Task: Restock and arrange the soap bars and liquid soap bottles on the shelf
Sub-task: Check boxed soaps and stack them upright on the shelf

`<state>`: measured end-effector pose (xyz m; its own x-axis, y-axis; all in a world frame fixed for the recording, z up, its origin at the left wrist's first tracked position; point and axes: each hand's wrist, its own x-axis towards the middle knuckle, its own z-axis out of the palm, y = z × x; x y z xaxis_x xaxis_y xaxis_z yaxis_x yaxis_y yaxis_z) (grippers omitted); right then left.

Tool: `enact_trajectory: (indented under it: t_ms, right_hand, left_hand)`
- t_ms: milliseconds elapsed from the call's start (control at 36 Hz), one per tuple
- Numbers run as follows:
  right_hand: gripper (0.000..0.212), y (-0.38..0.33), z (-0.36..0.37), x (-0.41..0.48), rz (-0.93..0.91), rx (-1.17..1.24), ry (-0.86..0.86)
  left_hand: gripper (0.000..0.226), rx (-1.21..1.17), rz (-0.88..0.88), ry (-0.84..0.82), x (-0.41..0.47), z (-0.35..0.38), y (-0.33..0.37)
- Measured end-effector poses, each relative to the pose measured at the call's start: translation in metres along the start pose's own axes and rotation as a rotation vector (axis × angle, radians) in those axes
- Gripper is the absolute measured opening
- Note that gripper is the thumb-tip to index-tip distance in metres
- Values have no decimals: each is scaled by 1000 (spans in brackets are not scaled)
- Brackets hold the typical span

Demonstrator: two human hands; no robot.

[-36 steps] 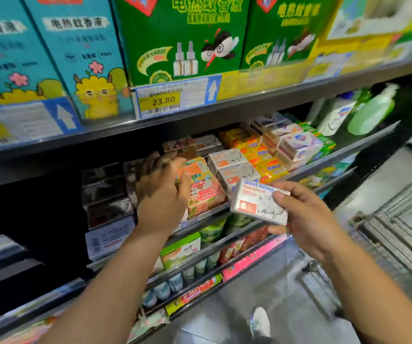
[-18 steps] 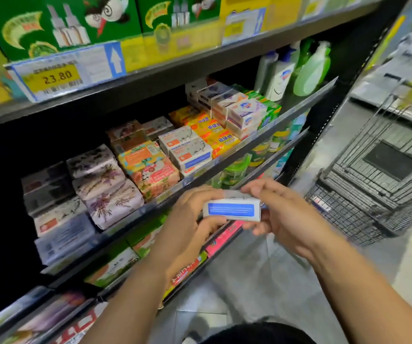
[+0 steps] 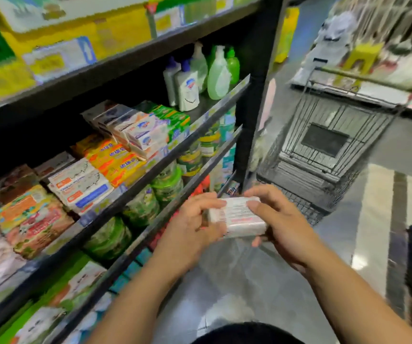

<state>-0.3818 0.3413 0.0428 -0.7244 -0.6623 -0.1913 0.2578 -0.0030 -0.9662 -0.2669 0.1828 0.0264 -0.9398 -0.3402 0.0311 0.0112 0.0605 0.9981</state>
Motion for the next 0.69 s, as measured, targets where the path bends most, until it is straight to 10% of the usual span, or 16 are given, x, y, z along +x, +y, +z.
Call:
enact_trajectory:
  t_ms: [83, 194, 694]
  right_hand:
    - [9, -5, -45, -3, 78, 157, -36]
    - [71, -1, -106, -7, 141, 293, -259]
    - [27, 11, -194, 28, 50, 38, 8]
  left_hand:
    - [66, -14, 9, -205, 16, 25, -8]
    - [59, 254, 72, -118, 42, 62, -13]
    - [32, -71, -277, 170, 84, 168, -23]
